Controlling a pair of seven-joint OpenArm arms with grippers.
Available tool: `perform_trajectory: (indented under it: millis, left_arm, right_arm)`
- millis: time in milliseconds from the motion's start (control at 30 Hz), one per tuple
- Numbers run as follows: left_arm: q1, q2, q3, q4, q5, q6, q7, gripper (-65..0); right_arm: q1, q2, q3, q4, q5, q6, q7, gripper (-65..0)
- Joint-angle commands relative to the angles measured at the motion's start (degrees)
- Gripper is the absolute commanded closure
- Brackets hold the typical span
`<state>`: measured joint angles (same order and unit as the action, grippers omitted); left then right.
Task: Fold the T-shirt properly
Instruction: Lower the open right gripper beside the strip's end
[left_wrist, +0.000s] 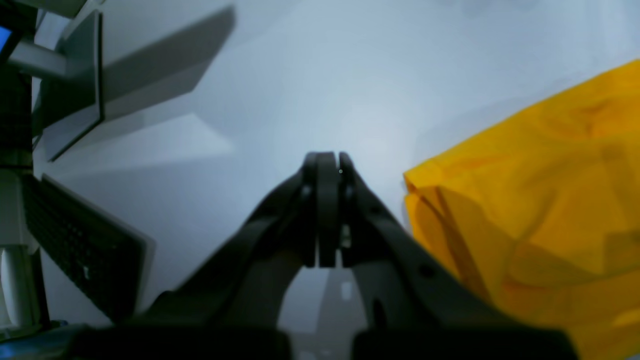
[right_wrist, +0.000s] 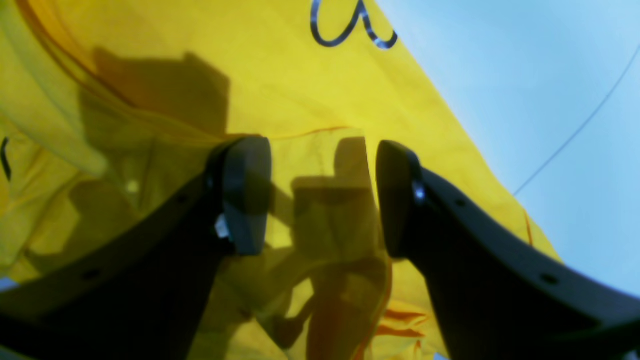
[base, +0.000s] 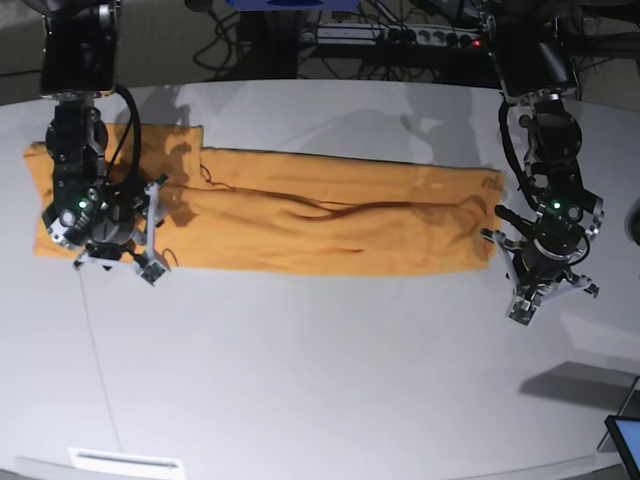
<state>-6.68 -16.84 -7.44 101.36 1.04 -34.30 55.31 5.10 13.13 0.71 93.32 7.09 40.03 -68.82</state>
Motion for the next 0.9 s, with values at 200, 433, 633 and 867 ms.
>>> perform_trajectory:
  millis: [200, 433, 633, 867]
  left_arm:
    - [-1.10, -0.96, -0.16, 0.92, -0.03, 0.59, -1.02, 0.0]
    - [-1.02, -0.96, -0.16, 0.92, -0.03, 0.59, -1.02, 0.0]
    - [-1.02, -0.96, -0.16, 0.92, -0.03, 0.59, -1.02, 0.0]
    - [-1.02, -1.05, -0.16, 0.92, -0.03, 0.59, -1.02, 0.0]
  right_arm:
    - [1.01, 0.55, 0.12, -1.49, 0.07, -0.03, 0.64, -18.1]
    - [1.01, 0.63, 0.21, -1.32, 0.07, -0.03, 0.46, -8.3]
    - [0.74, 0.72, 0.39, -0.26, -0.02, -0.03, 0.46, -0.9]
    - [-0.40, 0.72, 0.48, 5.19, -0.10, -0.03, -1.29, -1.6]
